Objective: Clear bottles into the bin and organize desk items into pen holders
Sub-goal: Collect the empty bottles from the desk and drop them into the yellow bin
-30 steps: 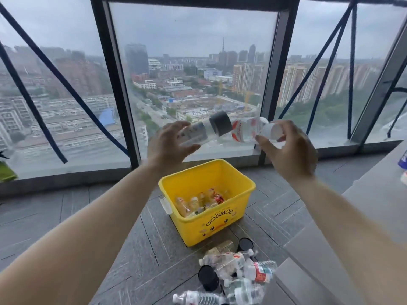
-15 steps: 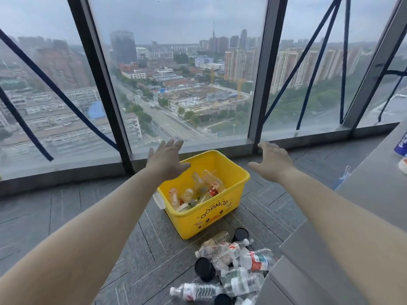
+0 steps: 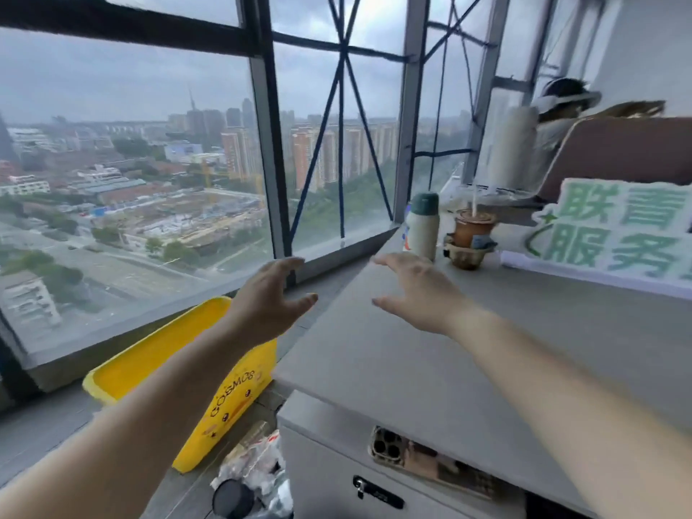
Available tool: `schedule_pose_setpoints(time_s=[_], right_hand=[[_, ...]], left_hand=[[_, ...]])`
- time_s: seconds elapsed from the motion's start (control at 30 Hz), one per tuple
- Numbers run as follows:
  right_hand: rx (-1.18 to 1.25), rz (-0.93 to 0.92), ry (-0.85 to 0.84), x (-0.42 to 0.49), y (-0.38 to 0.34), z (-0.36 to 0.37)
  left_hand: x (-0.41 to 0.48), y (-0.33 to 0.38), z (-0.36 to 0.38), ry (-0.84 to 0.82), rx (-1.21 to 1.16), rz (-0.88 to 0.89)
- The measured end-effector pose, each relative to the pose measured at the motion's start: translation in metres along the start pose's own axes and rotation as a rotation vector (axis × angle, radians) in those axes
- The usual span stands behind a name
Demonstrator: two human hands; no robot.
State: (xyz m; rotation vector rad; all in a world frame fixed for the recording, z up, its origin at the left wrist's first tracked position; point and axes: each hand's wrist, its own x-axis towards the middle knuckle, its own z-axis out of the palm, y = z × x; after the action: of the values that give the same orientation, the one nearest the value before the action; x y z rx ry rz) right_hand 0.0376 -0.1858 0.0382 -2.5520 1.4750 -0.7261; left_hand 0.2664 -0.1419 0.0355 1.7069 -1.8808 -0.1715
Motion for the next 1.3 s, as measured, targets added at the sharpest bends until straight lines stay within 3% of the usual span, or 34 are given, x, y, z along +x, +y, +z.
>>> schedule_pose_setpoints(time_s=[0.37,0.67,1.03,1.3], right_hand=[[-0.245,0.567,0.269,-0.278,0.148,-0.189],[-0.295,0.995,0.353,-0.473,0.205,-0.254],[-0.331,1.23,0.299,-0.597,0.298,-0.289],[-0.544,1.135,0.164,-0.631,0.37,-0.299]], left_hand=[[-0.021,0.286,0.133,-0.191,-0.165,0.503],[-0.096,0.459,0.227,-0.432,-0.268,0.781],[-0.141,0.584,0.329,-0.585,-0.257,0.809],[-0.148,0.633,0.392,-0.575,-0.219,0.718]])
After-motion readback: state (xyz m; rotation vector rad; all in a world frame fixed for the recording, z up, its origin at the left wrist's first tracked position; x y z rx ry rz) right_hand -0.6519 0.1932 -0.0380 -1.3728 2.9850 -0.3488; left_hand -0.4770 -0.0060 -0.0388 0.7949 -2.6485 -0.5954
